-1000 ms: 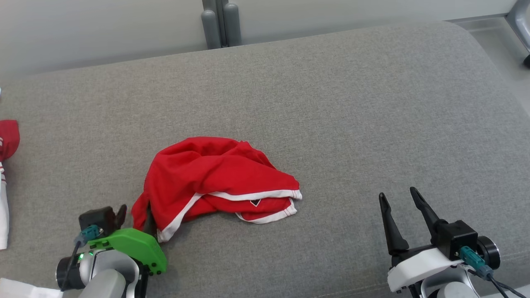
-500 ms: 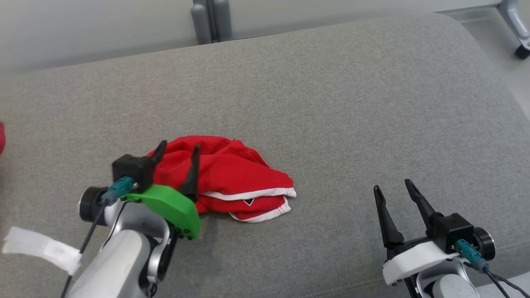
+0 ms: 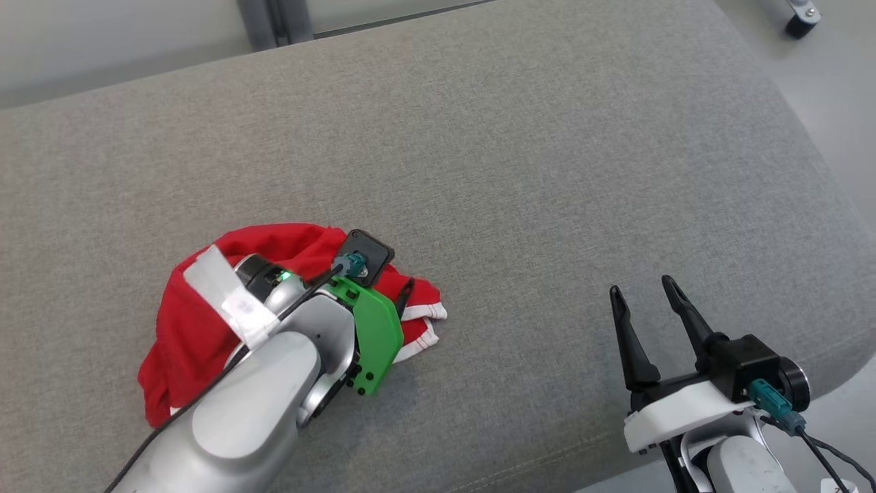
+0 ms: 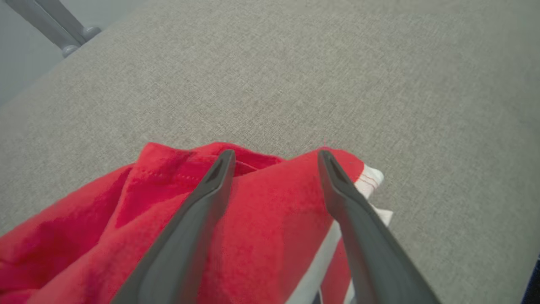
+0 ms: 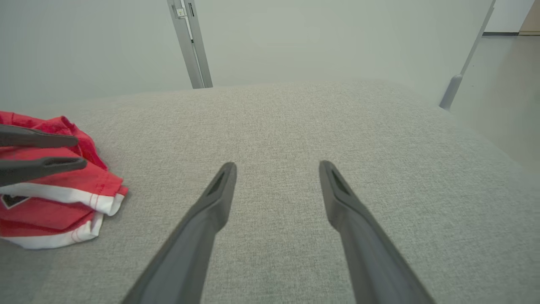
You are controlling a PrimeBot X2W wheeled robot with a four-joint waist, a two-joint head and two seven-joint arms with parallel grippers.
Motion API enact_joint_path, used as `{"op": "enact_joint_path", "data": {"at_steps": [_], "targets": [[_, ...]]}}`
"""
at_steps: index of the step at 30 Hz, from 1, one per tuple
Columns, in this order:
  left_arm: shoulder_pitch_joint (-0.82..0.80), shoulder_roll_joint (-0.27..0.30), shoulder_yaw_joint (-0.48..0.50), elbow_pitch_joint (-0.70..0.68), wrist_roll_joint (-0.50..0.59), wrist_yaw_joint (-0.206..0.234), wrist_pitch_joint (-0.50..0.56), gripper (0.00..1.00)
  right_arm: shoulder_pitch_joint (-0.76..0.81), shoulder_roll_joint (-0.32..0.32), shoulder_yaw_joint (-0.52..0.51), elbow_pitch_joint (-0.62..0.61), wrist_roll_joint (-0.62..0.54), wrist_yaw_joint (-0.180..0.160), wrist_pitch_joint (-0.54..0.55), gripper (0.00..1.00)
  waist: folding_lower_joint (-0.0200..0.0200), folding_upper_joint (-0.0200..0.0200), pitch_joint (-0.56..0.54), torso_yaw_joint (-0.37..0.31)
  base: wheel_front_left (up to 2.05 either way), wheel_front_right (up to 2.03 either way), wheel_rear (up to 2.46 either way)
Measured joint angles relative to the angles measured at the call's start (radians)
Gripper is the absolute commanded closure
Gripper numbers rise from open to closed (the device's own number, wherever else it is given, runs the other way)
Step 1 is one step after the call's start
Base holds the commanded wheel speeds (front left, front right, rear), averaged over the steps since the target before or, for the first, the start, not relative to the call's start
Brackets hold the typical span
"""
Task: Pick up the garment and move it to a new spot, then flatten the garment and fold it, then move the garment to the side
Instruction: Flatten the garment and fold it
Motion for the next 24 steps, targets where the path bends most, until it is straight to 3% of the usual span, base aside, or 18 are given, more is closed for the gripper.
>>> {"op": "enact_joint_path", "data": {"at_steps": [6, 7, 8, 10, 16, 24], "targets": [[-0.078, 0.000, -0.064, 0.112, 0.014, -0.088, 0.109, 0.00, -0.001, 0.004, 0.001, 0.001, 0.007, 0.000, 0.000, 0.00, 0.0000, 0.0000, 0.022, -0.046, 0.00, 0.00, 0.00], [-0.084, 0.000, -0.070, 0.124, 0.012, -0.097, 0.126, 0.12, -0.001, 0.004, 0.001, 0.002, 0.007, 0.000, 0.000, 0.00, 0.0000, 0.0000, 0.024, -0.052, 0.00, 0.00, 0.00], [-0.089, 0.001, -0.076, 0.133, 0.007, -0.105, 0.139, 0.36, -0.001, 0.004, 0.000, 0.002, 0.010, 0.000, 0.000, 0.00, 0.0000, 0.0000, 0.025, -0.058, 0.00, 0.00, 0.00], [-0.096, 0.000, -0.081, 0.140, -0.011, -0.116, 0.150, 1.00, -0.001, 0.004, 0.001, 0.002, 0.018, 0.000, 0.000, 0.00, 0.0000, 0.0000, 0.027, -0.067, 0.00, 0.00, 0.00], [-0.099, -0.013, -0.088, 0.134, -0.039, -0.129, 0.142, 1.00, 0.000, 0.004, 0.000, 0.002, 0.030, 0.000, 0.000, 0.00, 0.0000, 0.0000, 0.023, -0.076, 0.00, 0.00, 0.00], [-0.165, -0.094, -0.032, 0.086, -0.045, -0.095, -0.010, 1.00, -0.009, 0.005, 0.001, 0.001, 0.034, 0.000, 0.000, 0.00, 0.0000, 0.0000, 0.027, -0.078, 0.00, 0.00, 0.00]]}}
